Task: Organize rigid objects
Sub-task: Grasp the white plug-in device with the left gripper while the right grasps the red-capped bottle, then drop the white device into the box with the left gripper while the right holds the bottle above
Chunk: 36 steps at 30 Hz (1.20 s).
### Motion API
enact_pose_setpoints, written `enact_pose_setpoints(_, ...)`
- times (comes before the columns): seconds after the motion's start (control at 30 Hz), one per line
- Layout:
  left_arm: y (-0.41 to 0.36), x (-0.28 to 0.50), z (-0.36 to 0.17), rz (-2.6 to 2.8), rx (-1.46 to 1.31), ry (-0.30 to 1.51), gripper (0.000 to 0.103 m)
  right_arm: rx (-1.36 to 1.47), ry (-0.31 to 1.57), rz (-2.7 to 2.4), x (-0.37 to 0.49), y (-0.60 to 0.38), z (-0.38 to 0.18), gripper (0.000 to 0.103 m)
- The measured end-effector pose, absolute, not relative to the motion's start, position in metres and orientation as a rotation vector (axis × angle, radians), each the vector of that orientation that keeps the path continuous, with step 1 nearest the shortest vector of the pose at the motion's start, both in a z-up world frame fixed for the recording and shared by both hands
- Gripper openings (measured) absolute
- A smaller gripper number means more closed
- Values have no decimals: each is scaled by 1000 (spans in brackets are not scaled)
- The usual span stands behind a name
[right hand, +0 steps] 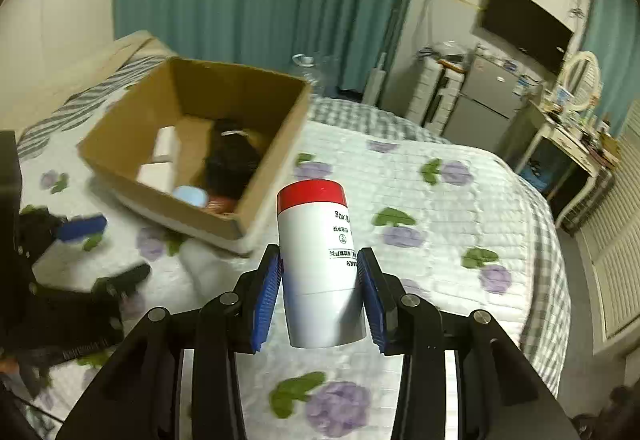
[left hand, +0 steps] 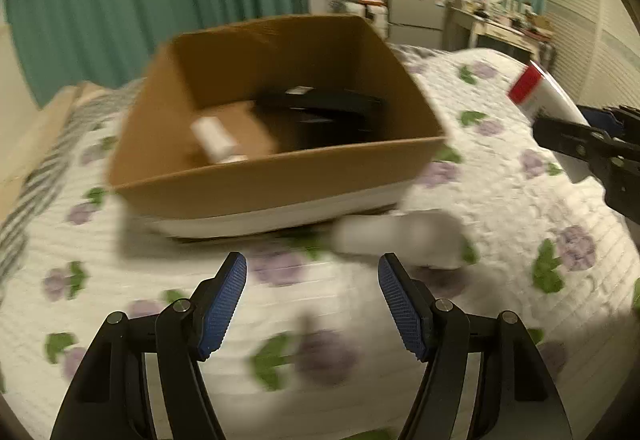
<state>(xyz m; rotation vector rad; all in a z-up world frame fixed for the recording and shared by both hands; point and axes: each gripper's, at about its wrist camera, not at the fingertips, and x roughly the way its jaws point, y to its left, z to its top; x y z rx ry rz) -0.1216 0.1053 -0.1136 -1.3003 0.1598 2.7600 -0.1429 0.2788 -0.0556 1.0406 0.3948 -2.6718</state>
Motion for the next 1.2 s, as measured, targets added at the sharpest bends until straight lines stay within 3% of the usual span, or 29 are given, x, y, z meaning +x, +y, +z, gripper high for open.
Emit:
enact_pose_setpoints(0.33,166,-147,-134,2658,-1255,247,71,1107,312,-2659,-156,290,-75,38)
enact_pose_setpoints(0.5,173,-160,-144,2595,-1298,194,71,1131,260,-2660,-159,296,-78,38)
enact_pose_setpoints(0.6,186,-163,-153,2629,-1295,350,71,1135,264,-2662,-159,295,-78,37)
enact_pose_setpoints(0.7,192,-168,-154,2641,-1281,390,71,1144,266,-2665,-161,295,-79,36)
enact_pose_setpoints(0.8,190,-166,-153,2636,-1251,383,68,1149,257,-2671,-161,297,-79,36)
enact_pose_setpoints(0.87,184,-160,-149,2620,-1220,358,54,1149,265,-2671,-160,297,-79,36)
enact_pose_setpoints(1.2,149,-132,-115,2602,-1146,291,49,1081,264,-2649,-147,287,-67,36)
